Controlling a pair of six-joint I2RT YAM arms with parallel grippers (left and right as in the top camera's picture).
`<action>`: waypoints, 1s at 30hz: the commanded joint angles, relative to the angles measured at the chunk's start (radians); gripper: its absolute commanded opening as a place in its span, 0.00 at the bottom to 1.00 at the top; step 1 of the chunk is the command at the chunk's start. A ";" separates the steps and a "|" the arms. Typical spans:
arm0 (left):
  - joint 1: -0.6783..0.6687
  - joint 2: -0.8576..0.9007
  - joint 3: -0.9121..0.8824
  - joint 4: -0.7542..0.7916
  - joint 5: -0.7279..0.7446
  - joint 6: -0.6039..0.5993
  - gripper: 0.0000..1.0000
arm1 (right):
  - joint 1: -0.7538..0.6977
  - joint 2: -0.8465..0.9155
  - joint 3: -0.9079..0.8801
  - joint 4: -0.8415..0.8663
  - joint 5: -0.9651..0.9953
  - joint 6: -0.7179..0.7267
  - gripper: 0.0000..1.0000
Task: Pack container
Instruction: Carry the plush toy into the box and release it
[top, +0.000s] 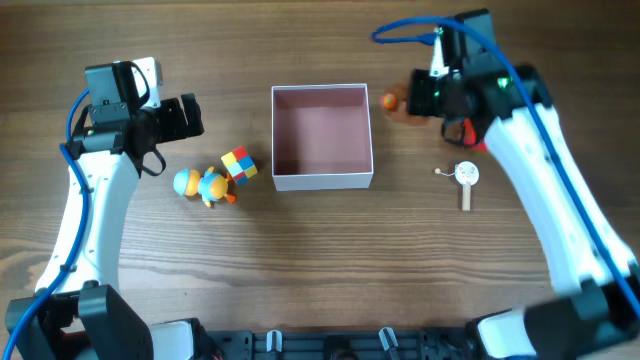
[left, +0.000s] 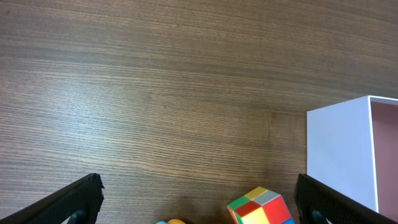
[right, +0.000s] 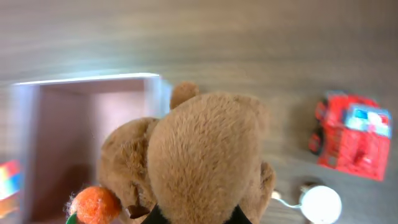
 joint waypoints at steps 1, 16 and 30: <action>0.004 0.006 0.019 0.000 -0.006 0.023 1.00 | 0.138 -0.027 0.007 0.060 -0.056 0.007 0.04; 0.004 0.006 0.019 0.000 -0.006 0.023 1.00 | 0.315 0.354 0.004 0.427 0.034 0.417 0.04; 0.004 0.006 0.019 0.000 -0.006 0.023 1.00 | 0.315 0.505 0.003 0.491 0.039 0.468 0.30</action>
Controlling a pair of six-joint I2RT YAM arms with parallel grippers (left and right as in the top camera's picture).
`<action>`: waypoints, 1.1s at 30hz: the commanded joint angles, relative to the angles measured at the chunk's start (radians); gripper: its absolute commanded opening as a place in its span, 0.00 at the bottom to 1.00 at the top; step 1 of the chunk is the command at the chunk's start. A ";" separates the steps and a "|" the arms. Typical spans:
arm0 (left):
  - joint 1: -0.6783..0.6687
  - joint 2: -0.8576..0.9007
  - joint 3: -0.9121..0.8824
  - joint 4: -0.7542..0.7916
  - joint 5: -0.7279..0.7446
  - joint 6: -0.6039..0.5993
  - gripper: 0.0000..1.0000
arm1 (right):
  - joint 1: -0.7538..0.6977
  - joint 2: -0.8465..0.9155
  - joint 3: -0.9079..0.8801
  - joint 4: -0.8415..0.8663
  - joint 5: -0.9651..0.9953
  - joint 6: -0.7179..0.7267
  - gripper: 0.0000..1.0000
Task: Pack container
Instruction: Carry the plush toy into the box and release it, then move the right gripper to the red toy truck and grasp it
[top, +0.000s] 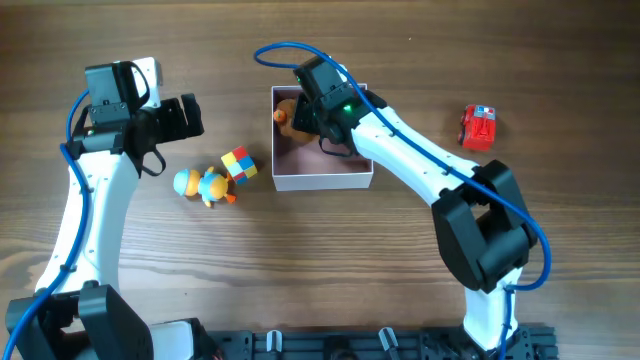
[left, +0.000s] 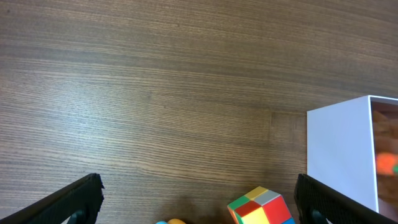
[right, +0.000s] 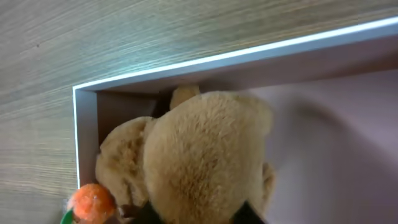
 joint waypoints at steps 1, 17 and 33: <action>0.004 0.006 0.019 0.001 -0.006 0.023 1.00 | -0.002 0.055 0.004 0.030 0.004 0.002 0.44; 0.004 0.006 0.019 0.001 -0.006 0.023 1.00 | -0.007 -0.081 0.004 0.053 0.055 -0.259 0.74; 0.004 0.006 0.019 0.001 -0.006 0.023 1.00 | -0.478 -0.357 0.004 -0.359 0.093 -0.348 0.91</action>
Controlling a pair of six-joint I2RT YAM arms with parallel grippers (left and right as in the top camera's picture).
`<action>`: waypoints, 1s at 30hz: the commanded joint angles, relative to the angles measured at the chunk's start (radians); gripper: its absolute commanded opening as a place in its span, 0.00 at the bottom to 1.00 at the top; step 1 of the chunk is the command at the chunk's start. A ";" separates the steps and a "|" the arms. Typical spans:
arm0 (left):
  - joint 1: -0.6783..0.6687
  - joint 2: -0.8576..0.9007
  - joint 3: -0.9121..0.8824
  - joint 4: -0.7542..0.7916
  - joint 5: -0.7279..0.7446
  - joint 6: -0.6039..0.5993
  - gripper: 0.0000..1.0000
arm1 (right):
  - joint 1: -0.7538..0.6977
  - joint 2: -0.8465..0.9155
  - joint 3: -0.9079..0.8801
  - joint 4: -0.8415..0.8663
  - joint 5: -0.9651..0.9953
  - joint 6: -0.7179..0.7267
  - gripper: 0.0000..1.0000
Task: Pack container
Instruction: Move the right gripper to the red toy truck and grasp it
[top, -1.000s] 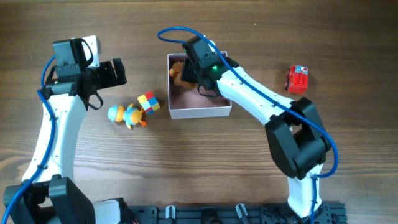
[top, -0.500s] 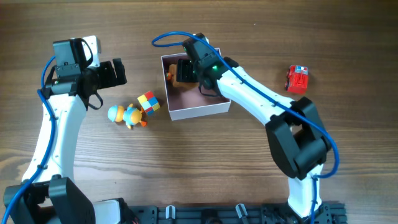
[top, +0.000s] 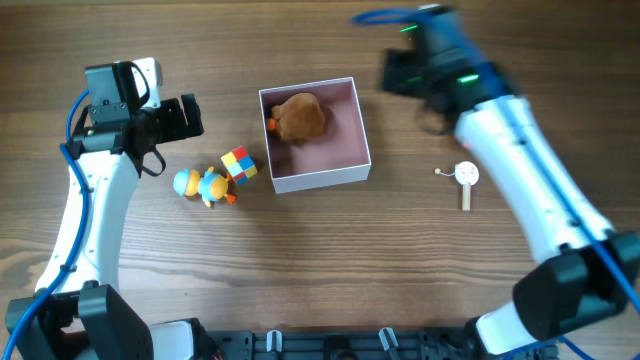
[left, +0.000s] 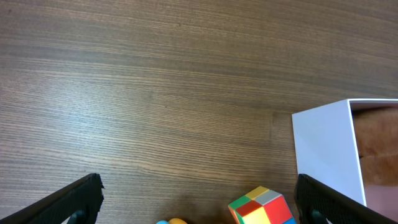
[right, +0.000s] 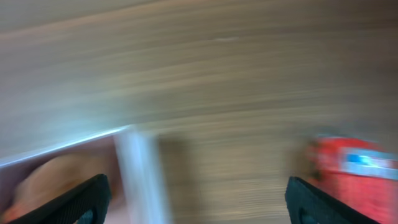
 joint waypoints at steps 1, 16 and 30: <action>0.004 0.006 0.019 0.002 -0.002 0.022 1.00 | -0.202 0.005 0.003 -0.073 -0.122 -0.044 0.92; 0.004 0.006 0.019 0.002 -0.002 0.022 1.00 | -0.372 0.288 0.003 -0.138 -0.167 -0.179 0.95; 0.004 0.006 0.019 0.002 -0.002 0.022 1.00 | -0.373 0.375 -0.007 -0.169 -0.078 -0.161 0.61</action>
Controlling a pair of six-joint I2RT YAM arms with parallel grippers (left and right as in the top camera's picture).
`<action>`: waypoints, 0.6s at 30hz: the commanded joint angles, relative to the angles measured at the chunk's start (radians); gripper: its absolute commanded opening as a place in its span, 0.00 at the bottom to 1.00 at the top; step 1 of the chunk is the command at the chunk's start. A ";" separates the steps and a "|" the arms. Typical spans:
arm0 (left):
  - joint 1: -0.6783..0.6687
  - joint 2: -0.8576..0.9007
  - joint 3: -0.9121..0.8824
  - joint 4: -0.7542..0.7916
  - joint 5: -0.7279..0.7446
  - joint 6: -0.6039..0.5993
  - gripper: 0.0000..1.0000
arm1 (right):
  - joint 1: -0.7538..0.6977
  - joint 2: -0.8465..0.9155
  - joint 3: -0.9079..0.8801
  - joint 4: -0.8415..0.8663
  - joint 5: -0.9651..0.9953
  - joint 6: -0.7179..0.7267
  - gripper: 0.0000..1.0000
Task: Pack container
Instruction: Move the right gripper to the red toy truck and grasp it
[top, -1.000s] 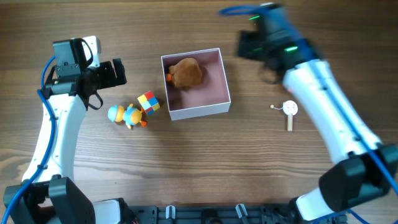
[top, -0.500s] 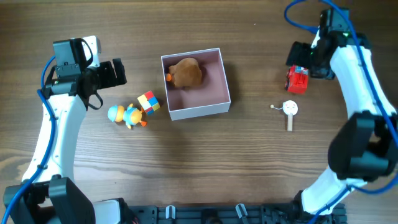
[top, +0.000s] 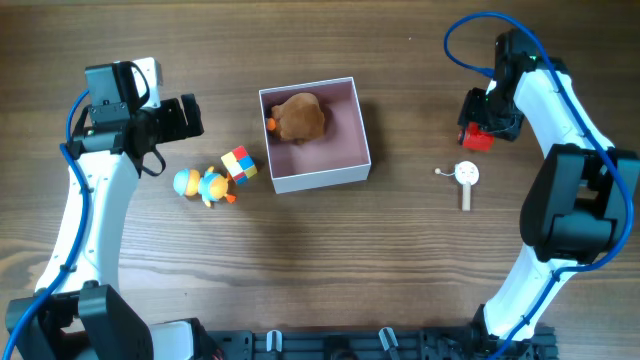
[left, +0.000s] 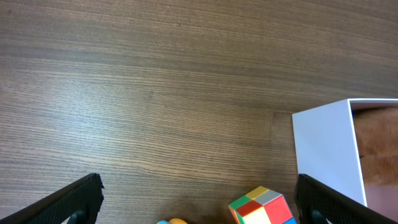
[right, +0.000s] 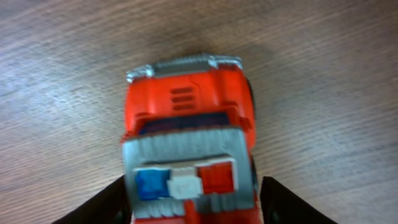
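Note:
The white box (top: 322, 180) with a pink inside stands mid-table, slightly askew, its left wall (left: 323, 155) showing in the left wrist view. A brown teddy bear (top: 298, 117) lies in its far left corner. My right gripper (top: 482, 120) is down over a red toy truck (top: 477, 138) at the far right. The truck (right: 186, 124) fills the right wrist view, and the gripper (right: 196, 211) is open with a finger on each side of it. My left gripper (top: 190, 117) hovers open left of the box, above a coloured cube (left: 261, 208).
The coloured cube (top: 238, 164) and a blue-and-orange duck toy (top: 205, 186) lie left of the box. A small white round thing on a wooden stick (top: 465, 178) lies right of the box, just nearer than the truck.
My right gripper was in blurred motion between the box and the truck. Now it is down at the truck with its fingers on either side. The left arm has not moved.
My right gripper held the teddy bear just right of the box. Then it held the bear inside the box's far left corner. Then the bear lay in the box, which had shifted slightly left, and the gripper was open and away. Now it straddles the truck.

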 joint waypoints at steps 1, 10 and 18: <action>0.004 0.006 0.019 0.002 -0.002 0.020 1.00 | -0.002 0.021 -0.008 -0.020 0.086 0.002 0.59; 0.004 0.006 0.019 0.002 -0.002 0.020 1.00 | -0.002 0.014 -0.008 -0.068 0.127 -0.005 0.36; 0.004 0.006 0.019 0.002 -0.002 0.020 1.00 | 0.063 -0.208 0.028 -0.075 0.021 -0.032 0.31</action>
